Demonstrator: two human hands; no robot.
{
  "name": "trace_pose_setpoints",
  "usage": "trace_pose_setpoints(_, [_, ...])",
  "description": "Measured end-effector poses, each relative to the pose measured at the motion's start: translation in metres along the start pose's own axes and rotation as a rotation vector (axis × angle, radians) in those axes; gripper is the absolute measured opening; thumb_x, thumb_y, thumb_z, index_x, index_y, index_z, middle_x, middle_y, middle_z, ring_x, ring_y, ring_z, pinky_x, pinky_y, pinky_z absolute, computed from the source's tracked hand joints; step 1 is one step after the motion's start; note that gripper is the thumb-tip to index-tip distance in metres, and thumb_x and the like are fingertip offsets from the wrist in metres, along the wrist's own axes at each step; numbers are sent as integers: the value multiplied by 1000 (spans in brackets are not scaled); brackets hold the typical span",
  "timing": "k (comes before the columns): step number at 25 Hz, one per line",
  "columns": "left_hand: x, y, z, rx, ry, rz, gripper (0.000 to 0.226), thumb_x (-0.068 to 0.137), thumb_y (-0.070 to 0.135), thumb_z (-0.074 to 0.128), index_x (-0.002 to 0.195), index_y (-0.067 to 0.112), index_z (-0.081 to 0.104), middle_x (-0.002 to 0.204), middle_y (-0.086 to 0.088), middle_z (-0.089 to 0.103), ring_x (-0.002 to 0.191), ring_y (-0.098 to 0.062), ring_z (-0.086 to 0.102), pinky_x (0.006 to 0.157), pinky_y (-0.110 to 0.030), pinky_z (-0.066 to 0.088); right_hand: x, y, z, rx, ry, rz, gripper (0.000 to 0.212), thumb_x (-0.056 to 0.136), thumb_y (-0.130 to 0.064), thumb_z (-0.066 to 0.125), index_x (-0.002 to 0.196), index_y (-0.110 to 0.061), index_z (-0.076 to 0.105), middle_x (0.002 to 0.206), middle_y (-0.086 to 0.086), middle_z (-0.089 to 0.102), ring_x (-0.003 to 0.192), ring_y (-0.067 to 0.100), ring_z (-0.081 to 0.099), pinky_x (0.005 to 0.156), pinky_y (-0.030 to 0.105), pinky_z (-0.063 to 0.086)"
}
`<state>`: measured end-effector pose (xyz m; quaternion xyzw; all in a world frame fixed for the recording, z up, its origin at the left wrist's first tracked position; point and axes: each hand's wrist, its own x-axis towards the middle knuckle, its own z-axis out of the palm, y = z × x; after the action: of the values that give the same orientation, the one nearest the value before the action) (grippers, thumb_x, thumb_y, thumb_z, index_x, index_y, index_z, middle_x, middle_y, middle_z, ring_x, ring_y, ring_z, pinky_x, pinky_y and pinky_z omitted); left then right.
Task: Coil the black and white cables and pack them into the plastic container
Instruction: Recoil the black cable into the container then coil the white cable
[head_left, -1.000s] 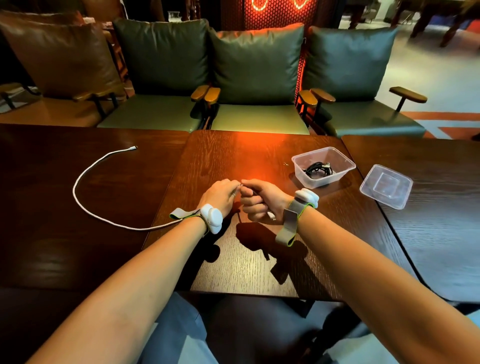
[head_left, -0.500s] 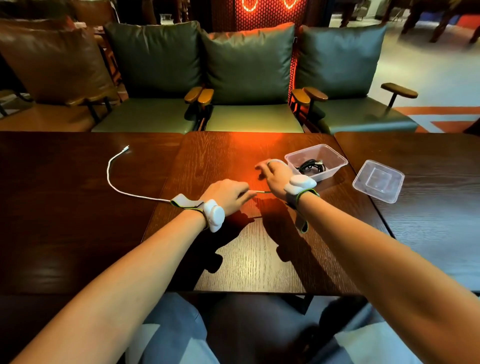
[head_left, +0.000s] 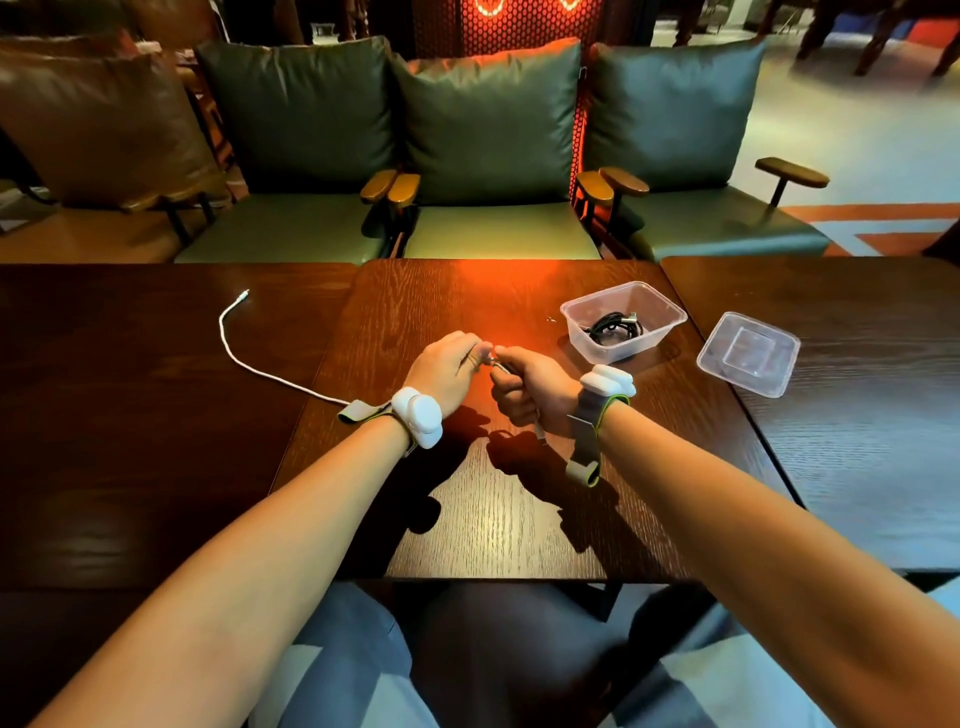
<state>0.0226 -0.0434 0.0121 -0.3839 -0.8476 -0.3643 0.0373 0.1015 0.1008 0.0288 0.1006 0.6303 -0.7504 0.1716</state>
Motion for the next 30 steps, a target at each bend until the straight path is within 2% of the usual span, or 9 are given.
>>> trace_pose_setpoints(5, [-1,16,7,-286,25,-158,42,106,37,38,87,6,59,72,5,57,59,3,54,60,-15,40,-3,-6,-7,170,-65,-53,53,100,-41,29,51,-22,32,43,-6,22,38,10,10,44,17,5])
trace_pose_setpoints(7, [0,20,11,-300,-6,-163,39,106,37,38,87,8,55,72,2,58,61,-2,54,58,-15,41,-6,-7,-9,173,-90,-65,52,100,-42,31,52,-21,31,43,-5,22,38,10,9,43,16,5])
trace_pose_setpoints(10, [2,20,15,-335,-14,-183,46,106,37,37,89,-2,56,80,-18,64,69,-22,53,67,-37,45,-6,-5,-5,166,-5,-27,51,101,-46,33,58,-20,34,46,-5,24,37,10,15,40,17,13])
trace_pose_setpoints(13, [0,13,18,-294,25,-232,52,105,44,38,82,0,53,72,-10,56,68,-23,47,65,-40,39,-7,-5,-11,108,80,28,44,103,-47,34,70,-20,41,50,-7,29,40,8,22,39,19,20])
trace_pose_setpoints(17, [-4,12,23,-288,27,-240,51,103,50,34,72,14,51,65,2,51,63,-19,44,62,-36,35,-17,-16,-22,332,-319,193,38,99,-36,33,67,-18,42,54,-8,13,43,6,4,38,20,4])
trace_pose_setpoints(21, [-9,8,30,-284,-53,-312,48,104,45,34,73,16,55,75,-6,61,70,-25,51,68,-39,42,-22,-24,-17,714,-375,34,24,90,-28,33,70,-16,36,57,-7,14,45,8,8,43,23,9])
trace_pose_setpoints(24, [-13,5,34,-21,-272,-175,39,104,39,34,84,15,57,87,-17,69,83,-41,62,78,-48,48,-9,-31,-9,895,-119,-143,25,92,-28,35,71,-16,40,59,-6,21,50,11,14,54,25,12])
trace_pose_setpoints(26, [-14,10,36,165,-357,-38,36,105,43,34,93,16,54,89,-18,69,85,-44,63,74,-49,49,3,-36,-8,768,192,-254,27,92,-29,41,67,-19,38,57,-4,27,47,12,21,53,28,15])
trace_pose_setpoints(30, [-10,7,18,424,-259,255,39,101,57,31,83,23,41,75,-7,63,73,-37,62,56,-40,44,13,-27,-23,-275,671,-285,43,103,-34,42,63,-18,39,62,2,40,50,13,37,53,29,29])
